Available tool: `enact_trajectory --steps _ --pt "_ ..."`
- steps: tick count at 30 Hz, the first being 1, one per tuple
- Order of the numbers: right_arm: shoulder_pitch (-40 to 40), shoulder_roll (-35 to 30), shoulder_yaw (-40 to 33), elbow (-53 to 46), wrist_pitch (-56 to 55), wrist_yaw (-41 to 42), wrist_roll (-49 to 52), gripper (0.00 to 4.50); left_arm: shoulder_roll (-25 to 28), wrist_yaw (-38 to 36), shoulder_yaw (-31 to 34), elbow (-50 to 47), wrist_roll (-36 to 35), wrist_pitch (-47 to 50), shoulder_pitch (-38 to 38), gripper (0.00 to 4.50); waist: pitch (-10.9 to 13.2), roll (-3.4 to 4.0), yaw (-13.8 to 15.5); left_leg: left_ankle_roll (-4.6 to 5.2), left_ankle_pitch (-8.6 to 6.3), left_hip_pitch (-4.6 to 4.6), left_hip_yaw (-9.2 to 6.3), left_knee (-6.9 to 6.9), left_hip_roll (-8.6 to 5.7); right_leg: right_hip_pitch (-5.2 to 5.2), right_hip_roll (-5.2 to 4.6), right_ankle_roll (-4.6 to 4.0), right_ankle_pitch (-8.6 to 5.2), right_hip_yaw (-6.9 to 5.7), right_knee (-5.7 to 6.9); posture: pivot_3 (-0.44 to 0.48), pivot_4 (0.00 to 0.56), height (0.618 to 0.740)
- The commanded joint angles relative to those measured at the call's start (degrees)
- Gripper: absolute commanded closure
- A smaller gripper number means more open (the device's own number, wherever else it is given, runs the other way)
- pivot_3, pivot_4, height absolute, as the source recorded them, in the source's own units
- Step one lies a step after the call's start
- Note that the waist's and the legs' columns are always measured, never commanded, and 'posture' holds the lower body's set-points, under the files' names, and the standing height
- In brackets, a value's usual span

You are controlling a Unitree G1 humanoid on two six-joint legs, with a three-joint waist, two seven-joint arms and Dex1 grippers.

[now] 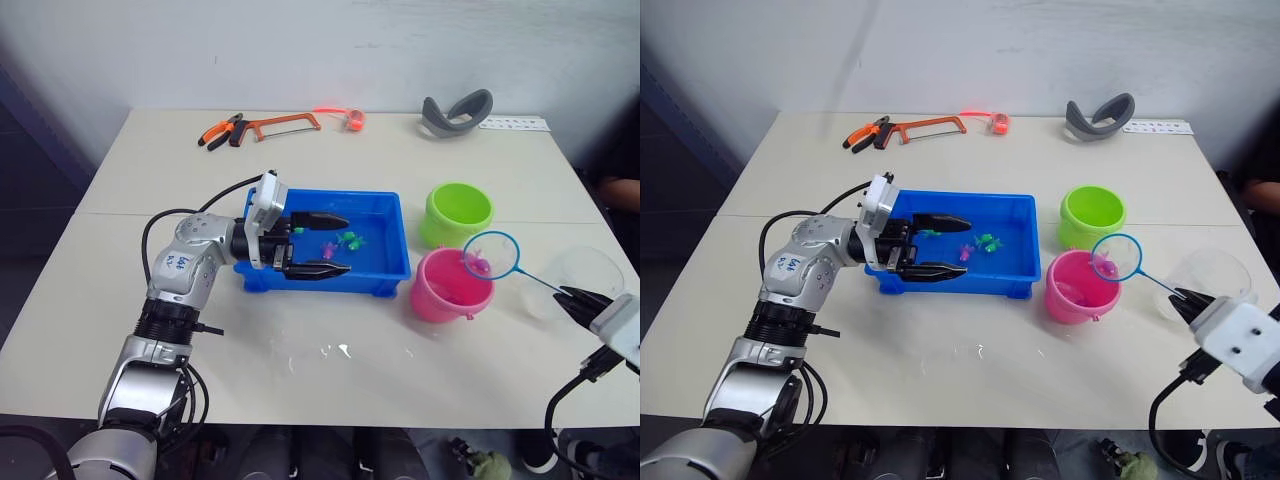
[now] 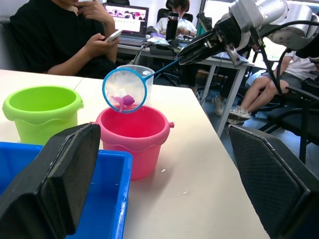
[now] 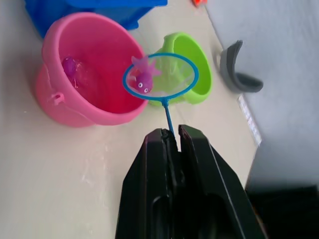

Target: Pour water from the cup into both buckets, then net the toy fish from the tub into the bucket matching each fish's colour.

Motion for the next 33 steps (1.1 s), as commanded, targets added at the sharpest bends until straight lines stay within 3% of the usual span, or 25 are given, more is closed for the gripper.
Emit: enact_trajectory --steps 1,5,10,20,28,33 --pt "0.77 0.28 0.27 1.18 -11.84 -3.53 -6.58 4.5 -0.09 -0.57 0.37 0.06 -0.03 -0.98 -0.37 0.06 0.0 0.0 -0.01 0.0 0.0 0.0 0.0 0.0 0.01 0.0 0.01 0.0 0.0 0.03 0.0 0.0 0.15 0.74" --pt "0.95 -0.35 0.03 5.89 -27.49 -13.67 -23.65 4.5 -0.21 -0.4 0.72 0.4 -0.14 -1.26 -0.18 0.06 0.0 0.0 0.01 -0.01 0.0 0.0 0.0 0.0 0.01 0.0 0.02 0.0 0.0 0.09 -0.01 0.0 0.15 0.74" --pt "1.92 -0.55 -1.7 9.15 -37.91 -23.71 -37.03 4.5 -0.41 0.01 0.87 0.52 -0.1 -1.66 -0.08 0.06 0.0 0.0 -0.03 -0.03 0.01 -0.01 0.0 0.0 0.02 0.0 0.03 0.0 -0.01 0.11 -0.02 0.0 0.15 0.74" --pt "1.81 -0.7 -3.53 8.97 -45.75 -38.06 -50.92 4.5 -0.65 0.66 1.31 1.44 -0.03 -2.58 -0.24 0.06 0.0 0.0 -0.11 -0.11 0.05 0.01 0.0 0.0 0.09 0.0 0.12 -0.03 -0.02 0.16 -0.01 0.0 0.15 0.74" --pt "4.61 -0.65 -3.91 11.68 -45.55 -43.95 -54.28 4.5 -0.65 1.17 1.71 1.77 -0.08 -3.11 -0.07 0.06 0.0 0.0 -0.1 -0.11 0.05 0.01 0.01 0.0 0.09 0.0 0.13 -0.04 -0.02 0.17 -0.01 0.0 0.15 0.74" --pt "6.06 -1.62 -0.96 10.59 -37.22 -34.92 -31.99 4.5 1.93 0.18 3.86 2.71 -0.55 -3.8 0.51 0.06 0.0 0.0 -0.18 -0.11 0.05 0.02 0.0 -0.01 0.1 0.01 0.13 -0.04 -0.03 0.17 -0.02 0.0 0.15 0.74"
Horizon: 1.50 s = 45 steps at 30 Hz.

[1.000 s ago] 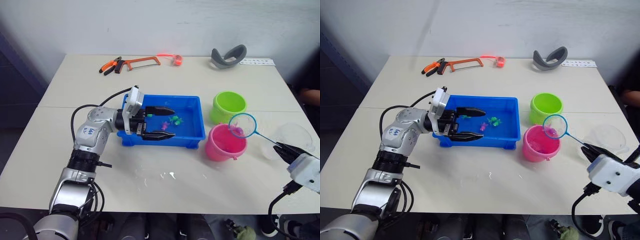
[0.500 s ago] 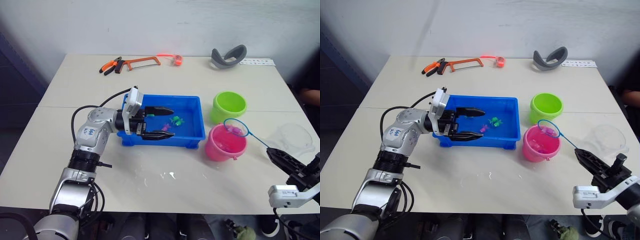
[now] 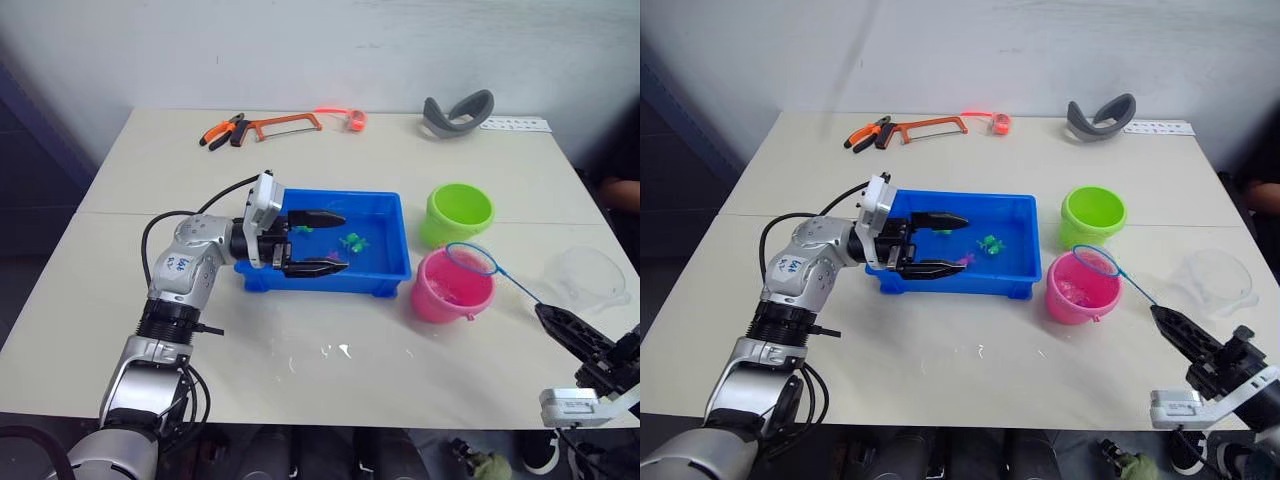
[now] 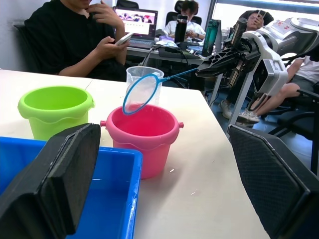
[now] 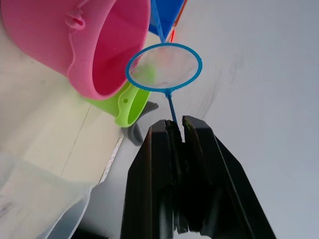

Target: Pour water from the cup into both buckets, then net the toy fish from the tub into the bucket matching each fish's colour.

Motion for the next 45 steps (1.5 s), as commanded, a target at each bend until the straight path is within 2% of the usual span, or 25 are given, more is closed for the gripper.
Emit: enact_trajectory --steps 1,6,10,13,14,17,20,25,30,36,42,45 --pt "0.03 -1.76 1.41 -3.68 8.73 8.4 19.72 4.5 2.78 -1.27 3.91 1.12 -1.02 -1.69 0.46 0.06 0.0 0.0 -0.26 0.0 0.0 0.0 -0.01 0.0 0.03 0.0 0.02 -0.01 0.0 -0.01 0.01 0.0 0.15 0.74" --pt "-5.6 -7.09 10.33 -12.99 32.89 22.31 53.04 4.5 9.33 -3.61 9.29 5.82 -1.32 -3.59 -0.13 0.06 0.0 0.01 -1.18 -0.03 0.02 0.11 -0.05 0.0 0.14 0.06 0.06 -0.07 -0.01 -0.03 0.08 0.0 0.15 0.74" --pt "-15.72 -12.45 17.88 -17.15 49.81 26.46 63.28 4.5 15.37 -3.97 12.12 11.66 1.17 -7.58 -0.13 0.06 0.0 0.0 -1.24 -0.01 0.01 0.1 -0.11 0.02 0.11 0.07 0.01 -0.09 -0.01 -0.06 0.08 0.0 0.15 0.74" --pt "-24.74 -15.23 24.73 -18.23 63.82 26.55 68.35 4.5 18.45 -4.09 12.82 14.37 2.7 -10.47 1.12 0.06 0.0 -0.01 -1.03 0.0 0.0 0.03 -0.16 0.02 0.1 0.02 -0.02 -0.09 -0.01 -0.12 0.06 0.0 0.15 0.74" --pt "-26.48 -15.51 25.79 -18.39 66.75 26.43 68.79 4.5 18.79 -4.2 12.93 14.8 2.79 -10.9 1.26 0.06 0.0 -0.01 -0.71 0.0 0.0 -0.01 -0.2 0.01 0.08 0.01 -0.07 -0.09 -0.01 -0.16 0.04 0.0 0.15 0.74" --pt "-37.45 -16.14 37.65 -15.06 70.65 27.97 63.06 4.5 21.3 -4.47 13.07 14.89 4.49 -13.53 4.74 0.06 0.0 -0.02 -0.19 0.07 -0.03 -0.12 -0.2 0.04 -0.01 -0.05 -0.17 -0.09 -0.01 -0.22 0.02 0.0 0.15 0.74" --pt "-47.46 -13.86 49.17 -8.65 67.0 29.6 53.69 4.5 22.63 -3.73 13.07 13.05 5.7 -14.6 8.19 0.06 -0.01 -0.04 -0.35 0.11 -0.05 -0.16 -0.08 0.05 -0.06 -0.13 -0.28 -0.08 0.0 -0.22 0.04 0.0 0.15 0.74" --pt "-57.14 -8.64 58.79 0.83 61.67 31.58 44.26 4.5 22.8 -2.22 14.6 9.93 4.29 -12.55 10.53 0.06 -0.02 -0.05 -0.13 0.12 -0.05 -0.24 -0.09 0.06 -0.08 -0.18 -0.31 -0.07 0.0 -0.33 0.04 0.0 0.15 0.74" --pt "-62.7 -4.73 62.56 7.93 56.56 32.34 37.91 4.5 23.23 -2.32 14.1 6.46 3.46 -8.54 10.57 0.06 -0.02 -0.05 -0.29 0.12 -0.05 -0.24 -0.07 0.06 -0.08 -0.19 -0.3 -0.06 0.0 -0.51 0.05 0.0 0.15 0.74" --pt "-65.35 -2.98 65.55 12.84 50.75 36.89 34.25 4.5 24.6 -4.68 11.97 6.27 4.3 -5.32 8.07 0.06 -0.02 -0.05 -0.97 0.12 -0.05 -0.24 -0.06 0.06 -0.06 -0.19 -0.26 -0.06 0.0 -0.75 0.08 0.0 0.15 0.74" --pt "-65.35 -1.23 64.85 14.78 48.91 42.43 36.46 4.5 25.08 -6.39 10.68 8.11 5.25 -5.08 5.6 0.06 -0.02 -0.05 -1.45 0.12 -0.05 -0.23 -0.06 0.06 -0.06 -0.18 -0.26 -0.06 0.0 -0.82 0.09 0.0 0.15 0.74" --pt "-64.99 0.4 63.5 15.75 51.56 45.43 40.28 4.5 25.05 -6.83 10.36 8.89 5.57 -5.49 5.05 0.06 -0.02 -0.05 -1.63 0.12 -0.05 -0.23 -0.07 0.05 -0.05 -0.18 -0.25 -0.06 0.0 -0.83 0.09 0.0 0.15 0.74"
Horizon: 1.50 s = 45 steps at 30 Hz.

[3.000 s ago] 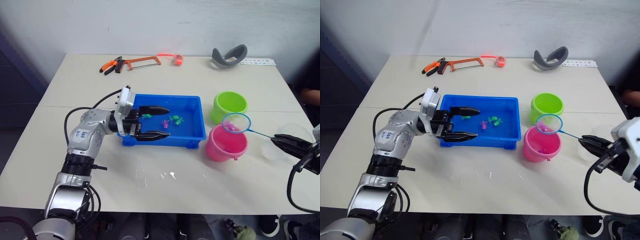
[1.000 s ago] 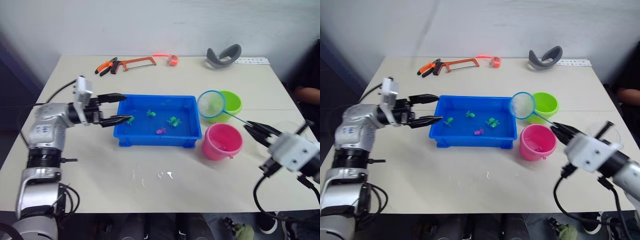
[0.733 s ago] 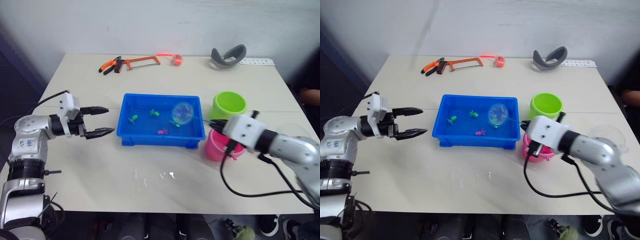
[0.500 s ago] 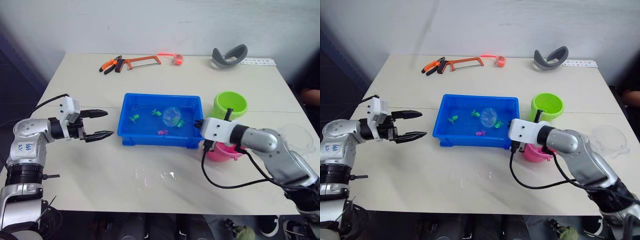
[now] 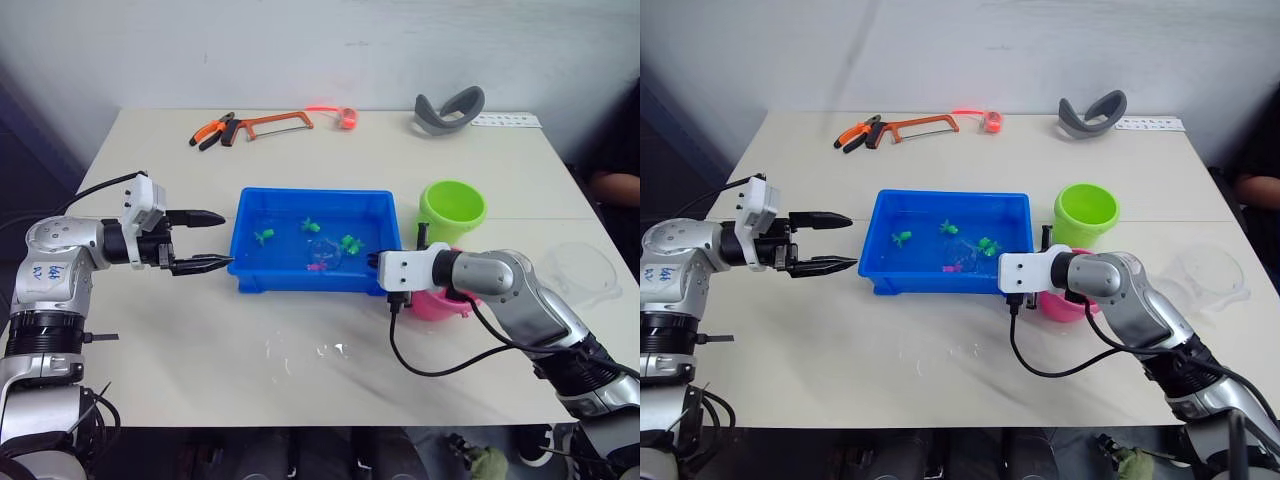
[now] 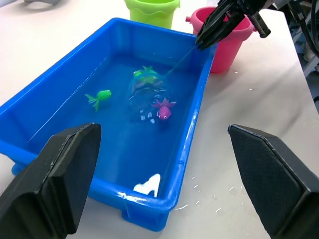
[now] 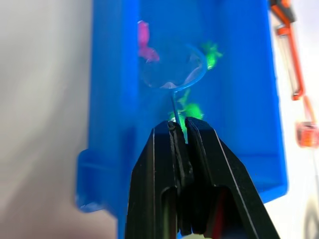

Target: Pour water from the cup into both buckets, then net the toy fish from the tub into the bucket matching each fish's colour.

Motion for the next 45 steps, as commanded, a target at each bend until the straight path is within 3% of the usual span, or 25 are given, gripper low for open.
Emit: enact_trajectory --steps 1,8,14,23,31,45 --pt "-0.3 2.94 -3.7 -0.02 5.02 3.6 6.89 4.5 1.1 -0.98 0.22 0.32 0.44 -0.65 -1.14 0.06 0.0 0.0 -0.14 0.0 0.0 0.01 0.01 0.0 0.01 0.0 0.02 0.0 0.0 0.01 0.0 0.0 0.15 0.74" --pt "-0.63 9.44 -9.55 2.41 19.68 5.0 17.48 4.5 0.71 -1.19 0.28 0.89 0.83 -1.28 -0.89 0.06 0.0 0.0 -0.01 -0.02 0.01 0.02 -0.01 0.01 0.02 0.01 0.03 0.0 0.0 0.02 0.03 0.0 0.15 0.74" --pt "-1.01 11.81 -14.22 1.32 25.97 5.18 24.16 4.5 0.96 -1.42 0.84 1.67 0.77 -1.76 -0.81 0.06 0.0 0.0 0.04 -0.02 0.01 0.01 -0.03 0.0 0.0 0.01 0.0 0.0 0.0 0.03 0.02 0.0 0.15 0.74" --pt "0.28 9.86 -21.29 -4.75 34.23 6.86 34.08 4.5 -0.46 -0.97 2.19 -0.62 -1.84 -0.4 -0.09 0.06 0.0 0.0 0.1 -0.02 0.01 0.0 -0.03 0.0 0.01 0.0 -0.01 0.0 0.0 0.05 0.02 0.0 0.15 0.74" --pt "6.48 5.04 -32.57 -16.1 40.54 6.42 45.93 4.5 -3.61 0.38 2.36 -5.77 -5.71 3.7 -0.77 0.06 0.0 0.0 0.3 -0.02 0.01 -0.01 -0.06 0.0 -0.02 0.02 -0.05 0.01 0.0 0.1 0.02 0.0 0.15 0.74" --pt "30.78 -5.9 -67.69 -35.67 47.98 -0.64 58.09 4.5 -15.75 1.4 -4.28 -13.79 -8.83 9.24 -4.26 0.06 0.0 0.0 1.67 -0.01 0.01 0.05 -0.04 0.0 -0.04 0.1 -0.06 0.01 0.01 0.46 0.0 0.0 0.15 0.74"
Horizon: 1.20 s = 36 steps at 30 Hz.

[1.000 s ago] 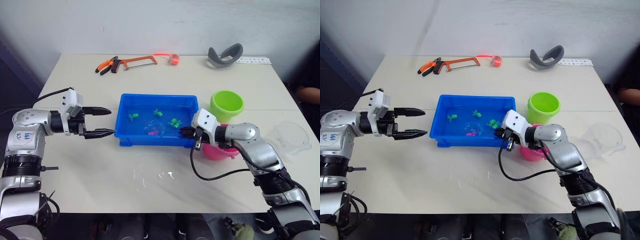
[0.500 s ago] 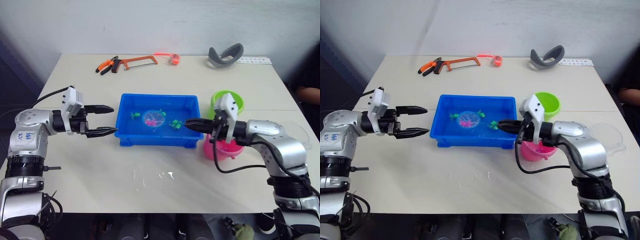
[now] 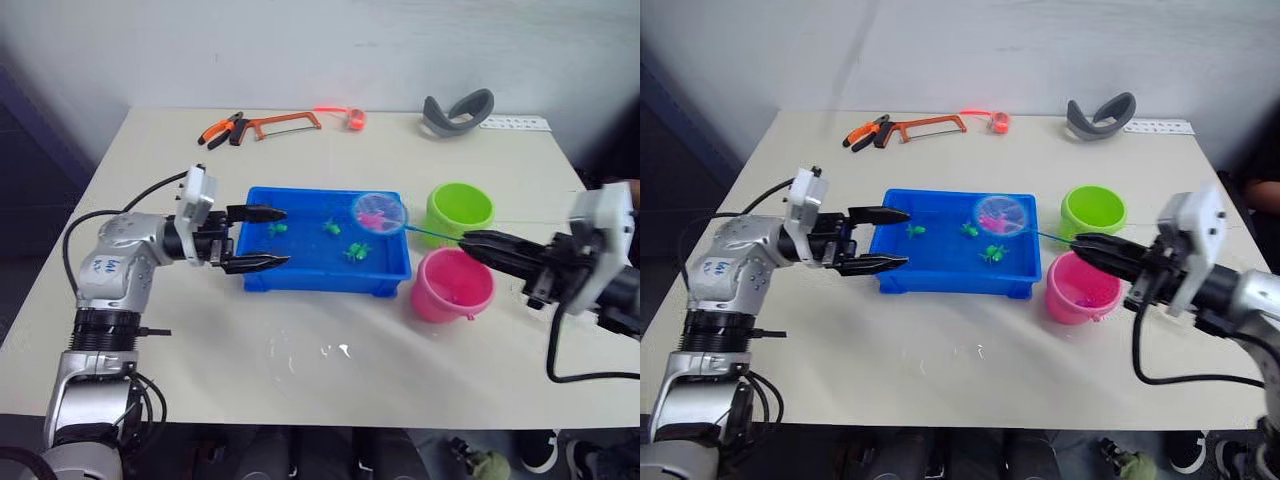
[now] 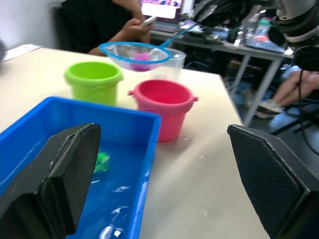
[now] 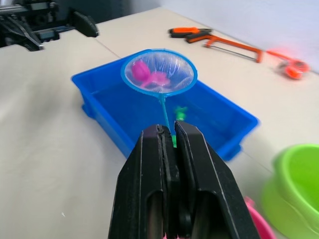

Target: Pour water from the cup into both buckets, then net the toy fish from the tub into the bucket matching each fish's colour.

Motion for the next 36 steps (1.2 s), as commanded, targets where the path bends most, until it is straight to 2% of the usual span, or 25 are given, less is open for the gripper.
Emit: enact_trajectory --steps 1,4,6,12,17,22,28,32,36 --pt "8.38 -1.94 -12.6 -5.72 0.12 0.08 0.5 4.5 -3.03 -0.59 -2.04 -1.62 -1.39 0.36 -2.42 0.06 0.0 0.0 0.14 0.0 0.0 0.01 0.0 0.0 0.0 0.01 0.0 0.0 0.0 0.01 0.01 0.0 0.15 0.74" --pt "16.3 -2.25 -17.07 -8.04 -2.32 1.11 -2.81 4.5 -4.97 -1.22 -3.29 -0.63 -1.02 0.22 -3.35 0.06 -0.01 -0.01 0.28 0.01 0.0 0.0 0.0 0.0 -0.01 0.03 0.03 0.01 0.01 0.02 -0.03 0.0 0.15 0.74" --pt "23.47 -1.02 -18.36 -9.56 -7.15 2.5 -8.82 4.5 -6.34 -1.73 -4.19 0.46 -0.77 -0.07 -4.06 0.06 -0.01 -0.01 0.35 0.02 0.0 0.01 0.0 -0.01 -0.02 0.04 0.03 0.02 0.01 0.05 -0.03 0.0 0.15 0.74" --pt "35.04 4.93 -15.58 -8.91 -25.65 2.35 -24.05 4.5 -8.04 -3.29 -5.16 2.88 -0.26 -0.92 -5.25 0.06 -0.02 -0.02 0.02 0.02 0.0 0.14 0.13 -0.01 0.01 0.05 0.2 0.06 0.03 0.21 0.0 0.0 0.15 0.74" --pt "37.66 9.05 -10.94 -5.73 -37.75 -1.4 -34.51 4.5 -8.57 -4.08 -5.63 4.06 0.0 -1.64 -5.5 0.06 -0.03 -0.04 0.01 -0.02 0.0 0.16 0.12 -0.01 0.07 0.04 0.29 0.06 0.03 0.36 -0.02 0.0 0.15 0.74" --pt "39.4 10.09 -8.01 -1.8 -51.86 -3.51 -44.3 4.5 -8.65 -4.43 -5.57 4.87 0.22 -2.44 -5.38 0.06 -0.03 -0.04 0.03 -0.02 0.0 0.16 0.13 -0.01 0.06 0.04 0.29 0.06 0.03 0.36 -0.03 0.0 0.15 0.74" --pt "41.47 10.3 -7.73 3.37 -67.51 -6.55 -52.44 4.5 -8.64 -4.45 -5.52 4.89 0.28 -3.03 -4.82 0.06 -0.03 -0.04 0.01 -0.02 0.01 0.16 0.13 -0.01 0.07 0.04 0.3 0.05 0.03 0.36 -0.03 0.0 0.15 0.74" --pt "41.89 9.91 -8.86 7.19 -81.19 -12.31 -62.14 4.5 -8.78 -4.32 -5.57 4.71 0.25 -3.19 -4.31 0.06 -0.03 -0.04 0.01 -0.04 0.01 0.16 0.13 -0.01 0.08 0.04 0.31 0.05 0.02 0.38 -0.04 0.0 0.15 0.74" --pt "41.96 10.02 -9.51 8.47 -90.03 -17.25 -69.29 4.5 -9.04 -4.08 -5.58 4.72 0.16 -3.28 -4.12 0.06 -0.03 -0.04 -0.02 -0.05 0.01 0.17 0.13 -0.01 0.08 0.04 0.3 0.05 0.02 0.39 -0.04 0.0 0.15 0.74"
